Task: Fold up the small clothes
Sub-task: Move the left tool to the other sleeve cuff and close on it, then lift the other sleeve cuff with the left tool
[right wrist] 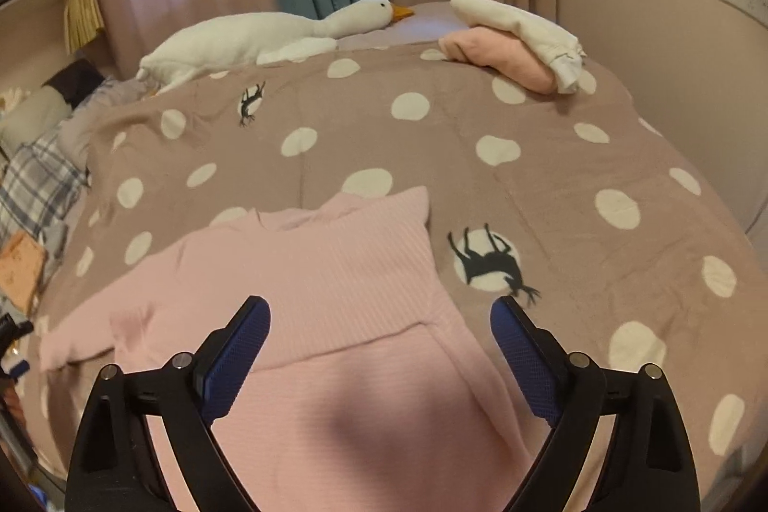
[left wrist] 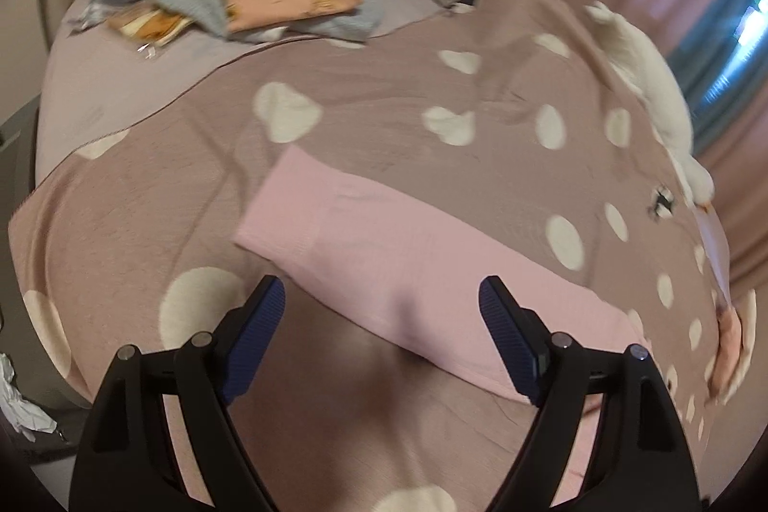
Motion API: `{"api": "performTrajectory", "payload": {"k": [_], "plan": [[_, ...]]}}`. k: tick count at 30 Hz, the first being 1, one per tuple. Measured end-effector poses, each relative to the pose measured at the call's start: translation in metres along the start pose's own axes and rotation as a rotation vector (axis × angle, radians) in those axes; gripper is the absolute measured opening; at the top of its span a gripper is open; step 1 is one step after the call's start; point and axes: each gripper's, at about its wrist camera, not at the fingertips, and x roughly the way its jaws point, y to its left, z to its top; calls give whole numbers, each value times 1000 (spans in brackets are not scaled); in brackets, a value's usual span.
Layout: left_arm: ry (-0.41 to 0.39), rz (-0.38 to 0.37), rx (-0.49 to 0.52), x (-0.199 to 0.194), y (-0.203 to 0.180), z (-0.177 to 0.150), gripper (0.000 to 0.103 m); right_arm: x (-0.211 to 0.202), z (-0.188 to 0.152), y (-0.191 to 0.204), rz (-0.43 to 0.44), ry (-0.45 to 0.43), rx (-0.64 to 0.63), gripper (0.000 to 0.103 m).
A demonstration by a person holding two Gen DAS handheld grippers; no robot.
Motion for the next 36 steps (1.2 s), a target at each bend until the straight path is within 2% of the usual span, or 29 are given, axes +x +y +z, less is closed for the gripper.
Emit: {"api": "performTrajectory", "payload": {"k": [7,10,17,20,23,25,28,33,36], "plan": [[31,49,-99,23,29,7,84,-2,-8,-8,-14,25,45,93],[38,48,-113,31,36,8,84,-2,-11,-9,-46,26,50,93],[71,43,-140,51,44,9,80,-2,-13,-7,-24,34,69,93],[59,57,-140,56,45,9,72,-2,-14,-4,-25,38,67,93],[40,64,-159,58,47,11,58,-1,-15,-3,-20,43,64,93],[26,67,-170,61,49,13,37,-1,-15,-2,-17,45,66,93],[15,62,-186,66,49,14,19,1,-17,-2,-14,57,73,93],[-1,56,-215,64,48,15,9,1,-20,-1,-9,64,68,93],[-19,51,-217,55,45,17,8,0,-21,-1,-11,65,76,93]]}}
